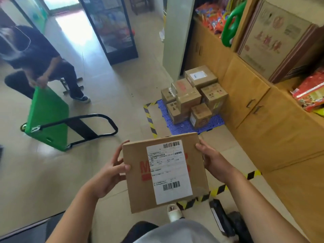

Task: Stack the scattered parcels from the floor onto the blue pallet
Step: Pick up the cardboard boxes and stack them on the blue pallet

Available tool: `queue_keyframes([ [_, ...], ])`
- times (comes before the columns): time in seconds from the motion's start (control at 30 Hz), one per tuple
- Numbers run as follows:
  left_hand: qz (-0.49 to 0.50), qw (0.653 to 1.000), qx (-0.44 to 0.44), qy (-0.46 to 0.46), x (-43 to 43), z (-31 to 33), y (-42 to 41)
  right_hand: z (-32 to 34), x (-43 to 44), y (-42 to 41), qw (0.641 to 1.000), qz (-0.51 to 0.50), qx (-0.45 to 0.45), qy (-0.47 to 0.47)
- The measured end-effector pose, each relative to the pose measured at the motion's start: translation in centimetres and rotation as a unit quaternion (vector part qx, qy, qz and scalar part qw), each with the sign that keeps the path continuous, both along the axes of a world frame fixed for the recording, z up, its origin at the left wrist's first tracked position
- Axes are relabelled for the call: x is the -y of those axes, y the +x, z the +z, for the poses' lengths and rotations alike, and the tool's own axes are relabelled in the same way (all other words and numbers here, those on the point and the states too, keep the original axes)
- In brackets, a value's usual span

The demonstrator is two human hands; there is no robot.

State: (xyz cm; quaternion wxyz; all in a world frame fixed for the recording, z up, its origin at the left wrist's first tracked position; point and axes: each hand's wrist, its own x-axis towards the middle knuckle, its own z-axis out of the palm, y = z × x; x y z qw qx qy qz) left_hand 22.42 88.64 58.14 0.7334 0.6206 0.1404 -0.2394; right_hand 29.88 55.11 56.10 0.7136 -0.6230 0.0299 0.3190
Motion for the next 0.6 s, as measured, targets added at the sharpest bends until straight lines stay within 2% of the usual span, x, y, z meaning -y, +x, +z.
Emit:
queue_keyframes([
  [0.13,0.023,1.0,0.0,-0.002,-3.9,-0.7,5.4,-0.4,-4.5,7.0,0.999,0.022,-0.014,0.02],
  [0.3,0.02,1.0,-0.001,-0.014,-9.2,-2.5,15.4,-0.9,-10.0,17.0,0.999,0.01,-0.043,-0.006],
  [0.43,0.004,1.0,0.007,-0.019,-13.3,-4.1,25.8,-1.8,-14.0,25.6,0.996,-0.046,-0.073,-0.036],
  [0.6,-0.077,0.997,0.021,0.022,-16.9,-4.0,40.0,-1.3,-18.7,35.0,0.977,-0.126,-0.142,-0.095],
])
